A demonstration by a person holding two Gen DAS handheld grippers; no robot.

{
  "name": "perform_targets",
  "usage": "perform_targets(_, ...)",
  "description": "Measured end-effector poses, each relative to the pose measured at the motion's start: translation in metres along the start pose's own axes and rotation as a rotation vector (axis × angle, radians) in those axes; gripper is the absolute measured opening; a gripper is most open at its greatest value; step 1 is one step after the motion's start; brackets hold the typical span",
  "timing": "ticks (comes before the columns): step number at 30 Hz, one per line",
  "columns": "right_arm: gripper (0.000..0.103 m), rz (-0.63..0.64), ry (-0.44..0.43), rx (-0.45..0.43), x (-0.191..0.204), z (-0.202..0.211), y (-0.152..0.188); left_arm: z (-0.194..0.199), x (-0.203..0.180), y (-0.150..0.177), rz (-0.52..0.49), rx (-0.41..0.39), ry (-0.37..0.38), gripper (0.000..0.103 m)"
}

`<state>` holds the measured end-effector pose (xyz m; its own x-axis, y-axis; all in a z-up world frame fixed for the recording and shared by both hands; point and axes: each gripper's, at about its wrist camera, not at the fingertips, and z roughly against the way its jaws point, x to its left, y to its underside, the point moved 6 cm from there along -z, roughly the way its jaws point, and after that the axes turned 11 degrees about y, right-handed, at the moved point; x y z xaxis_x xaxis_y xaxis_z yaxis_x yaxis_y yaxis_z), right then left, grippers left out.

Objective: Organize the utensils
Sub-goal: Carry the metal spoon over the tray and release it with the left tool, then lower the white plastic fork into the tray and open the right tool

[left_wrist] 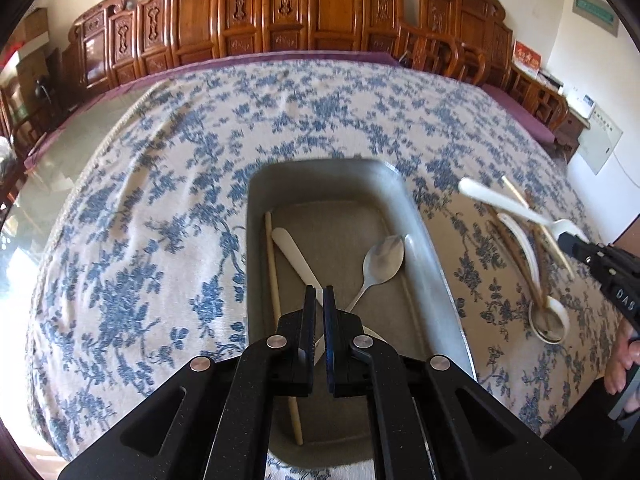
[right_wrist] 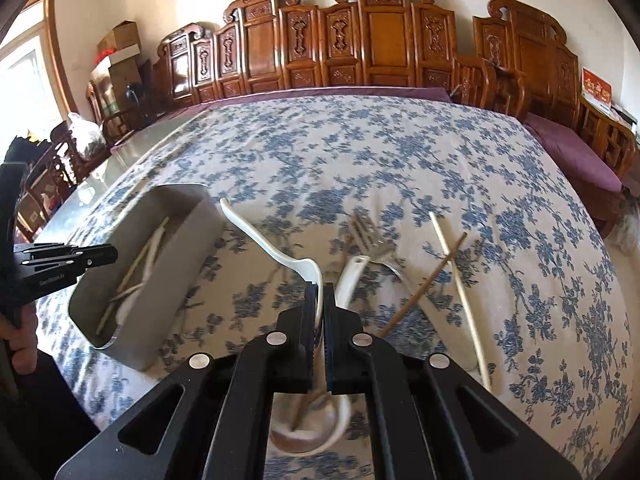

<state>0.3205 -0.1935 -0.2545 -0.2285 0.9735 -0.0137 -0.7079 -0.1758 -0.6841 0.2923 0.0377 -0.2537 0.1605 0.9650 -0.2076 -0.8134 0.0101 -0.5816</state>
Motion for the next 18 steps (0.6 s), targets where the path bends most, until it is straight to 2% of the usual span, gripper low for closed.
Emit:
perform_targets(9,0.005,0.133,0.029,-0.015,0.068,0.004,-0.02,0.032,0.007,-0.004,-0.026,-0.081,-0.002,0.003)
perform_targets(12,0.005,0.151,0.006,-0.012,0.09,0.003,-0.027,0.037,0.012,-0.004,-0.025,-0.092,-0.001,0.003)
perform_targets(18,0.005,0.243,0.052,-0.008,0.127,-0.005,-0.039,0.048,0.03,-0.004,-0.004,-0.125,0.006,0.003)
